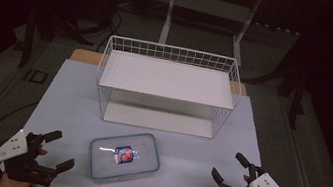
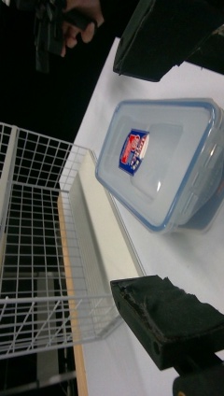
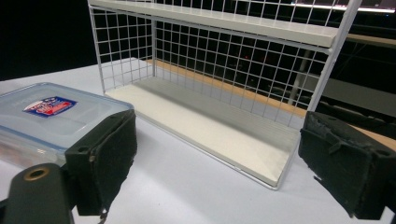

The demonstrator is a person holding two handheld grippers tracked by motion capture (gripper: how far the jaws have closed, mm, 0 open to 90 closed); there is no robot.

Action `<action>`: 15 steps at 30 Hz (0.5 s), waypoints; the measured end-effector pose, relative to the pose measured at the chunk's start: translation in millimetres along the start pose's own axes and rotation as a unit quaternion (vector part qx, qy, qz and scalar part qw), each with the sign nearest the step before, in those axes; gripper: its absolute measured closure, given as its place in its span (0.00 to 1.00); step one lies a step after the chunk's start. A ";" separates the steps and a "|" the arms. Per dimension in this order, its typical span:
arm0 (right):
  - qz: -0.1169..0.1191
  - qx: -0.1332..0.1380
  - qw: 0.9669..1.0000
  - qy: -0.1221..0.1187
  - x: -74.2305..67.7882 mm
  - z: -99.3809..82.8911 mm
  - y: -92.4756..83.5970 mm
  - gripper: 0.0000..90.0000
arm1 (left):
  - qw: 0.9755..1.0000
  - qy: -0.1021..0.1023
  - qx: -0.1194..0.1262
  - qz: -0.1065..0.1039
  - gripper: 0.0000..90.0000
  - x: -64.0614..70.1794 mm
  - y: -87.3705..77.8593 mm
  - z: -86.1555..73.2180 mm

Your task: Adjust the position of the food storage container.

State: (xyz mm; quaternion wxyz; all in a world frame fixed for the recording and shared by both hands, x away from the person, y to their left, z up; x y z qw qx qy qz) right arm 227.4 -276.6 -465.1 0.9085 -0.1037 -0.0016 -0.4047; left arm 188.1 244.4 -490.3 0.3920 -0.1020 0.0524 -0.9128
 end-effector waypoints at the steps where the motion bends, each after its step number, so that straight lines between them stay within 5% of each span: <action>1: 0.000 0.000 1.000 0.000 0.0 0.0 0.0 0.13 | 1.000 0.000 0.000 0.000 0.01 0.0 0.0 0.0; 7: -0.005 -0.003 1.000 0.003 0.3 0.4 0.3 0.13 | 1.000 0.005 -0.007 -0.013 0.01 1.7 1.1 1.1; 10: -0.013 -0.005 1.000 0.003 0.6 1.6 2.1 0.13 | 0.999 0.005 -0.040 -0.029 0.01 0.4 2.5 0.4; 12: -0.014 -0.005 1.000 0.006 1.1 2.3 2.7 0.13 | 0.997 0.016 -0.069 -0.040 0.01 0.5 3.9 -2.8; 15: -0.014 -0.007 1.000 0.007 0.5 1.9 3.5 0.13 | 0.990 0.032 -0.130 -0.040 0.02 -0.9 8.0 -12.9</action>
Point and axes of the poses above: each handheld gripper's, and its own axes: y roughly forward along the jaws, z roughly out of its top, x roughly to its right, the point moved 3 cm from there along y, roughly forward along the jaws, and after that the axes turned 3 degrees about z, right-handed, at the moved point
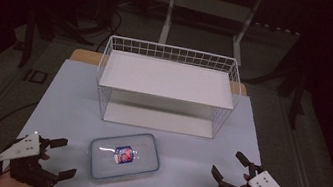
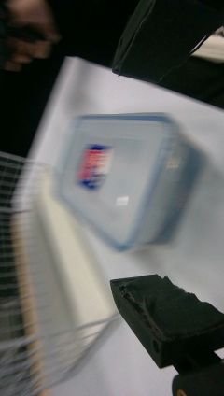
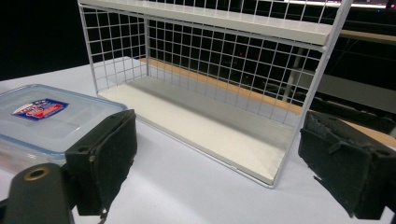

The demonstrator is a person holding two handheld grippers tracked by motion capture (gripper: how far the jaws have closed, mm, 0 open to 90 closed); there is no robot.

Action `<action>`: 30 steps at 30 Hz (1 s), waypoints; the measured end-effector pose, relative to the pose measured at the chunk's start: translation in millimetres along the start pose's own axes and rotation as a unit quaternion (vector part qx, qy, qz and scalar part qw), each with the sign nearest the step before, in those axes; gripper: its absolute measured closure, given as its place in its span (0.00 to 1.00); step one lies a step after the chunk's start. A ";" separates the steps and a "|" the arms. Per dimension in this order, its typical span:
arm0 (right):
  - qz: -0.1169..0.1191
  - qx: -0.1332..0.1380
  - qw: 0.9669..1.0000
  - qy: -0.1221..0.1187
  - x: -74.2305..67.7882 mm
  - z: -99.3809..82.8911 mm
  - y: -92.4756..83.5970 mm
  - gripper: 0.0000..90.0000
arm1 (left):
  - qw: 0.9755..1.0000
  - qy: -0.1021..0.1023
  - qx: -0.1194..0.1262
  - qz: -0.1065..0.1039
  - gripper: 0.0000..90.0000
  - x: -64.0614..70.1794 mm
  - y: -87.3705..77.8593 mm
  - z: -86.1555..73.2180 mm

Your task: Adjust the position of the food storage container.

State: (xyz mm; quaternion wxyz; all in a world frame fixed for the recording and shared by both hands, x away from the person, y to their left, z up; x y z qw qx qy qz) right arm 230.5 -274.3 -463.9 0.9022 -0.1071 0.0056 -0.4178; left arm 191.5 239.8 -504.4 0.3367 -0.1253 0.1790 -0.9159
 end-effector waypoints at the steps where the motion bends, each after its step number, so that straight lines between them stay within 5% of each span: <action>1: 0.000 0.000 1.000 0.001 -0.1 0.1 0.0 0.13 | 1.000 -0.002 -0.011 -0.003 0.06 -1.6 1.4 -2.8; 2: 0.000 0.000 1.000 0.003 -0.2 0.3 0.1 0.13 | 1.000 -0.004 -0.025 -0.002 0.11 -4.6 2.5 -5.6; 4: -0.002 0.003 1.000 0.002 -0.7 1.2 0.3 0.13 | 0.998 -0.018 -0.060 0.001 0.39 -12.2 7.4 -10.6; 7: -0.006 0.003 1.000 -0.001 -1.3 1.2 0.6 0.13 | 0.996 -0.021 -0.085 0.002 0.60 -15.9 12.1 -14.2; 9: -0.006 0.002 1.000 0.002 -1.5 0.7 0.7 0.13 | 0.993 -0.019 -0.119 0.004 0.62 -18.2 19.2 -18.3; 14: -0.008 0.000 1.000 0.011 -0.1 -0.9 1.7 0.13 | 0.982 -0.026 -0.190 0.004 0.95 -14.5 40.1 -22.0; 22: -0.004 -0.004 1.000 0.008 -1.3 -2.1 3.2 0.13 | 0.978 -0.017 -0.207 0.013 0.97 -12.8 59.2 -18.5; 30: -0.001 -0.007 1.000 0.012 -1.8 -3.1 4.2 0.13 | 0.978 -0.038 -0.206 0.010 0.99 -21.9 73.6 -13.7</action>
Point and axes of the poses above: each handheld gripper's, and its own axes: y roughly forward along the jaws, z roughly out of its top, x roughly to its right, the point moved 3 cm from there along y, roughly forward along the jaws, and after that the axes turned 3 degrees about z, right-handed, at the moved point
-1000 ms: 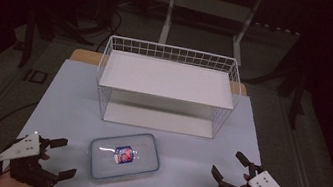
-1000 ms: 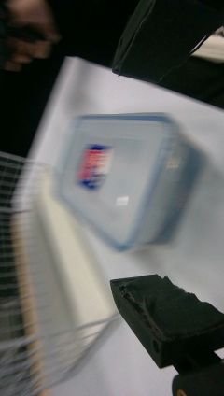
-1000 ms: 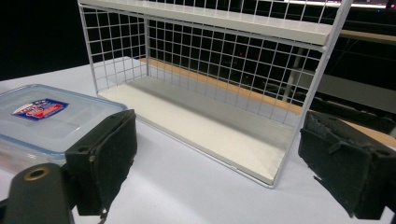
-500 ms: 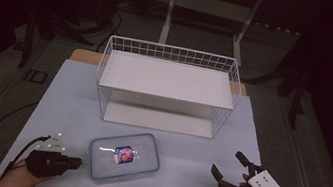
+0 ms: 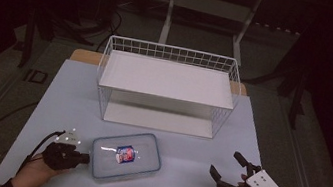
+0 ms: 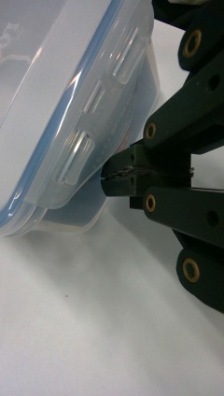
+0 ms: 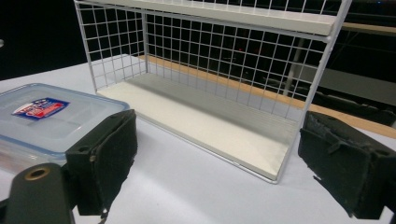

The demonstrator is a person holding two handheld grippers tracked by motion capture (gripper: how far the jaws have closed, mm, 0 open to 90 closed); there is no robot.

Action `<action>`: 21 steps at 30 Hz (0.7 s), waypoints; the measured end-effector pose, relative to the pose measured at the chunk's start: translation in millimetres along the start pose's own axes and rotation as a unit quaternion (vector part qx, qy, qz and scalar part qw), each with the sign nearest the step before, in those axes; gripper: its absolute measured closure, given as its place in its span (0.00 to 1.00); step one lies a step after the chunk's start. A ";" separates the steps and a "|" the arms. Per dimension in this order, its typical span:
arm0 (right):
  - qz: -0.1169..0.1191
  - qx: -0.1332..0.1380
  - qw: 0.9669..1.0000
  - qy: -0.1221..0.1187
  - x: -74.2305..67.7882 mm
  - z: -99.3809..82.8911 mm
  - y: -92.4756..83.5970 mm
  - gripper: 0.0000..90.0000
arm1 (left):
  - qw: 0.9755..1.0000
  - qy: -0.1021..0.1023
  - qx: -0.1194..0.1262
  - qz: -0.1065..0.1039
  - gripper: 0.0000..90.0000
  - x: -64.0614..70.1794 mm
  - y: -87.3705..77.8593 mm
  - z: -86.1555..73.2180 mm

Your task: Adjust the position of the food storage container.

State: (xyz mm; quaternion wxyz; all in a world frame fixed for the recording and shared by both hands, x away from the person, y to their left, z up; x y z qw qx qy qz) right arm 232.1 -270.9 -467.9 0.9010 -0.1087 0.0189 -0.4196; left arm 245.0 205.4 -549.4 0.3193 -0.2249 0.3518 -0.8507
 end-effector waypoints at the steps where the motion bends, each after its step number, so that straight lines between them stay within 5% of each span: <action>1: 0.000 0.000 1.000 0.000 0.0 0.0 0.0 0.13 | 1.000 0.000 0.000 0.000 0.99 0.0 0.0 0.0; 14: 0.007 -0.005 1.000 -0.001 -1.6 -1.4 3.0 0.13 | 0.999 0.033 0.000 -0.016 1.00 6.1 31.0 43.0; 21: 0.011 -0.006 1.000 -0.002 -3.1 -1.7 3.9 0.13 | 0.999 0.033 0.025 -0.026 1.00 9.4 56.8 70.4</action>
Point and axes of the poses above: each handheld gripper's, and its own axes: y roughly forward along the jaws, z roughly out of its top, x roughly to its right, the point moved 3 cm from there along y, roughly forward along the jaws, and after that the axes turned 3 degrees about z, right-handed, at the moved point
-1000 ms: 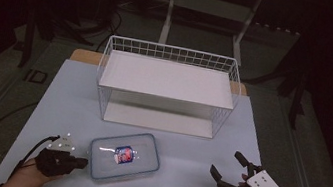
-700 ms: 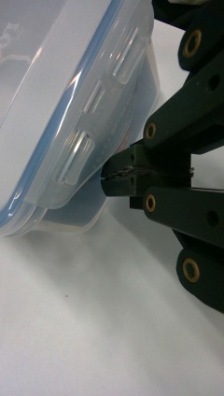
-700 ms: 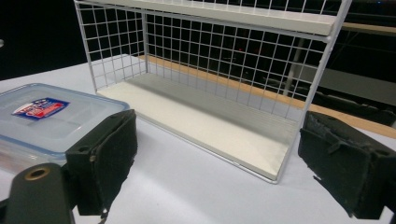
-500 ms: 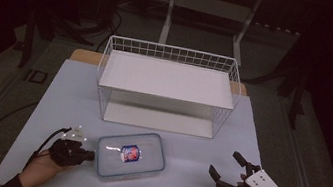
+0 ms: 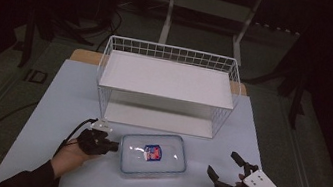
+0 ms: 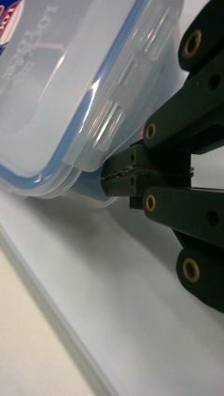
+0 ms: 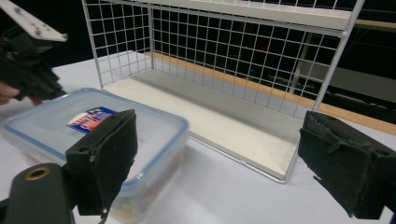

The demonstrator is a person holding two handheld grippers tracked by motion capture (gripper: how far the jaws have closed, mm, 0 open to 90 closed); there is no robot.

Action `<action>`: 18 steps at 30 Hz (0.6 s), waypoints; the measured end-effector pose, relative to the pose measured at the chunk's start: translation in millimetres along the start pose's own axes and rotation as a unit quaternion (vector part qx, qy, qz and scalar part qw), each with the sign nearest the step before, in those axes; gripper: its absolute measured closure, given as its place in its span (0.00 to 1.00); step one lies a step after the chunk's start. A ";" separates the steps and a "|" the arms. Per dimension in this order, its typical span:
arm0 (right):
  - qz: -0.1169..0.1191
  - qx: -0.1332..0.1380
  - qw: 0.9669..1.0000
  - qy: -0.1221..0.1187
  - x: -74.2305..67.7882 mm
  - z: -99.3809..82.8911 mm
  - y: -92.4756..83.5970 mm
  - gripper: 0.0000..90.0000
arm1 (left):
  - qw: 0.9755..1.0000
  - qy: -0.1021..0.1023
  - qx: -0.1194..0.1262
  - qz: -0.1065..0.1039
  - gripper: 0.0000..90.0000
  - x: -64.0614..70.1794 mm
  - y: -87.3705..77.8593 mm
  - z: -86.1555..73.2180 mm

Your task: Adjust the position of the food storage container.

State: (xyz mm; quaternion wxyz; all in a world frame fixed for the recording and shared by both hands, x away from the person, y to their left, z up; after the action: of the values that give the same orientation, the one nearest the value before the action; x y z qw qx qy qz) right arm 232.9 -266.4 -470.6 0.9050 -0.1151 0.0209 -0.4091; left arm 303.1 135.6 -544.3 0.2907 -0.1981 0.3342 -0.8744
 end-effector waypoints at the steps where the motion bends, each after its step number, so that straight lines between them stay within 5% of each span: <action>1: 0.000 0.000 1.000 0.000 -0.1 0.0 0.0 0.13 | 1.000 -0.001 0.002 0.005 0.99 -0.1 1.6 1.7; 7: -0.002 0.002 1.000 0.000 0.5 -0.1 -2.0 0.13 | 1.000 0.007 -0.025 0.003 0.99 8.6 -11.5 -6.0; 11: -0.002 0.002 1.000 0.002 1.5 -0.2 -1.3 0.13 | 0.998 0.014 -0.049 -0.021 0.99 27.8 -28.3 -27.8; 13: -0.001 0.001 1.000 0.000 0.2 0.1 -0.6 0.13 | 0.997 0.014 -0.048 -0.053 0.99 43.9 -38.7 -35.9; 18: 0.002 0.000 1.000 -0.001 -1.6 0.1 1.4 0.13 | 0.995 0.024 -0.048 -0.079 0.99 62.5 -36.7 -38.3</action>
State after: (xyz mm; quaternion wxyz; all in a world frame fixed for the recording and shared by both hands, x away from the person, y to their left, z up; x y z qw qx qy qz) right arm 232.9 -264.3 -470.9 0.9056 -0.1156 0.0207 -0.4074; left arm 221.5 135.8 -535.9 0.2026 -0.2165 0.3664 -0.8820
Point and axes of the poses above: each handheld gripper's, and its own axes: y roughly forward along the jaws, z roughly out of its top, x roughly to its right, the point moved 3 cm from there along y, roughly forward along the jaws, and after that the axes turned 3 degrees about z, right-handed, at the moved point
